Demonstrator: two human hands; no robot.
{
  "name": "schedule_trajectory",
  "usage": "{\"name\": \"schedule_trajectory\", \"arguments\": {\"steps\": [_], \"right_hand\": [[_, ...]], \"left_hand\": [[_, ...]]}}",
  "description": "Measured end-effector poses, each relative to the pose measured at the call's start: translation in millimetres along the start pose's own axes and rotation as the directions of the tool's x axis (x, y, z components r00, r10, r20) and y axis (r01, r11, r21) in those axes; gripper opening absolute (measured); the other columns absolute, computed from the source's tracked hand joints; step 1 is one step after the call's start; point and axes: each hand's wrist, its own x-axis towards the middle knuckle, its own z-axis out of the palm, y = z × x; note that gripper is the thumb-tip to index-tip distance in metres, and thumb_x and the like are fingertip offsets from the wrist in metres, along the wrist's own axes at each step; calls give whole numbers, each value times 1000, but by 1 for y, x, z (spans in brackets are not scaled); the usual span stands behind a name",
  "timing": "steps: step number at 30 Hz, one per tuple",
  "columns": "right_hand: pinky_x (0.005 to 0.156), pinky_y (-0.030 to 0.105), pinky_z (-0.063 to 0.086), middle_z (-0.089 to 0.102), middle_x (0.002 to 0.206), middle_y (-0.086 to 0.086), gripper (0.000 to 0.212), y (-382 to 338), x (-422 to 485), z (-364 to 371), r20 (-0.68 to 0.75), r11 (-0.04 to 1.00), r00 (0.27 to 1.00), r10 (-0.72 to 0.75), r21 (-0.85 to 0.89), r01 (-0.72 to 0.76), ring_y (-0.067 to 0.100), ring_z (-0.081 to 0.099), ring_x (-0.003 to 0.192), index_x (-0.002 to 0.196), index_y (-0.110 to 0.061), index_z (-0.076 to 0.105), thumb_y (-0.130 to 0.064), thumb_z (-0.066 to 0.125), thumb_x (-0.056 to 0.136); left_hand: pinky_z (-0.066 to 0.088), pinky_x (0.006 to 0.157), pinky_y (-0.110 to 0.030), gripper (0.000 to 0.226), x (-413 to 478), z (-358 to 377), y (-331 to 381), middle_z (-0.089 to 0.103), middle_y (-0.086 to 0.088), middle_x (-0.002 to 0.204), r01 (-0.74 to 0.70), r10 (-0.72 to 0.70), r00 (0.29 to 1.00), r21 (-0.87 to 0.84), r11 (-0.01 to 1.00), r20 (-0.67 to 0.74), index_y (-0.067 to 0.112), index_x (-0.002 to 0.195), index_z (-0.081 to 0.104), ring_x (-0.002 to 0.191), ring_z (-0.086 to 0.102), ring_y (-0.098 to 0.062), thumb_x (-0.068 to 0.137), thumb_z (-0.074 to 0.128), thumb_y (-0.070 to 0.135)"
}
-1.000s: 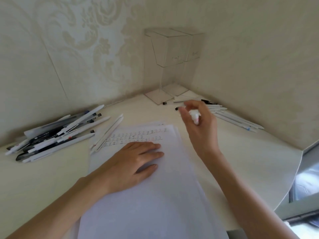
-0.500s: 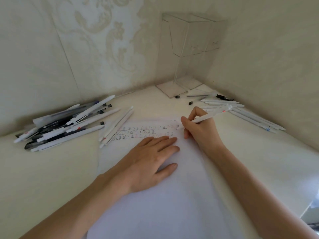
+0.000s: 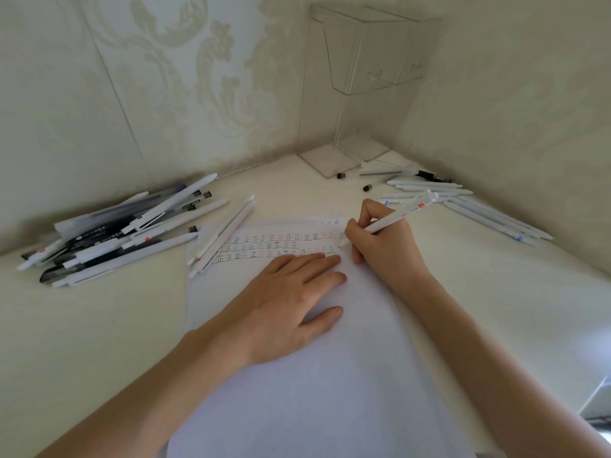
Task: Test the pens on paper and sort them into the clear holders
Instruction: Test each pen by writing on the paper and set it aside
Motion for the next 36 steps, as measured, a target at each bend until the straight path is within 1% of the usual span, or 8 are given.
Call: {"name": "schedule_trajectory", "arguments": {"steps": [4, 8, 12, 17, 21, 25, 31, 36], "right_hand": [[45, 16, 30, 53, 49, 19, 29, -2, -1, 1, -3, 1000, 1000, -6, -18, 6, 2, 38, 40, 63, -9, 35, -5, 54, 85], [40, 12, 27, 45, 50, 16, 24, -2, 0, 0, -21, 1000, 1000, 22, 10, -22, 3, 36, 35, 66, -5, 35, 0, 52, 82], [41, 13, 28, 50, 53, 24, 20, -4, -1, -1, -7, 1000, 1000, 17, 4, -17, 2, 39, 37, 68, -2, 38, 0, 52, 83], [39, 15, 27, 41, 45, 8, 30, -2, -1, -1, 7, 1000, 1000, 27, 11, -27, 4, 37, 35, 62, -11, 31, 0, 52, 80], [39, 14, 26, 44, 50, 16, 24, -4, -1, -2, -3, 999, 1000, 31, 39, -31, 3, 36, 34, 65, -4, 35, 1, 52, 81], [39, 14, 26, 42, 49, 13, 29, -4, -1, 0, -10, 1000, 1000, 13, 24, -13, 4, 35, 35, 63, -9, 32, 2, 52, 81], [42, 14, 29, 51, 47, 15, 24, -2, -2, -2, 8, 1000, 1000, 14, 12, -14, 3, 38, 38, 65, -5, 37, -2, 53, 82], [43, 19, 30, 48, 47, 14, 26, -2, -1, -1, 23, 999, 999, 31, 10, -32, 3, 39, 37, 63, -10, 35, -1, 53, 80]], "left_hand": [[6, 105, -17, 55, 0, 0, -1, 34, 6, 147, -1, 1, 1000, -5, 1000, 7, 25, 131, 45, 132, 18, -5, 89, 25, 54], [10, 105, -19, 51, 0, -1, -1, 38, 5, 145, 2, -2, 1000, 2, 1000, 13, 25, 129, 47, 132, 24, -7, 90, 28, 53], [8, 105, -18, 53, 0, -1, 0, 37, 5, 146, 6, -6, 1000, -3, 1000, 18, 25, 130, 46, 132, 23, -7, 90, 27, 53], [9, 104, -19, 51, 0, -2, 0, 40, 4, 144, 6, -6, 1000, -2, 1000, 14, 24, 128, 48, 130, 24, -7, 90, 29, 52], [7, 105, -18, 55, 0, -2, 0, 35, 6, 147, 10, -10, 1000, -8, 1000, 22, 26, 131, 46, 134, 23, -7, 89, 25, 55], [7, 106, -17, 57, 0, -2, 1, 33, 7, 148, 13, -12, 1000, -17, 1000, 22, 26, 132, 45, 135, 23, -7, 88, 23, 56], [5, 104, -16, 56, 0, -3, 1, 35, 5, 147, 2, -2, 1000, -18, 1000, 16, 25, 132, 45, 131, 17, -3, 89, 25, 55], [5, 103, -16, 57, 0, -4, 2, 35, 4, 147, -3, 4, 1000, -15, 1000, 10, 24, 131, 46, 130, 16, -3, 89, 24, 54]]}}
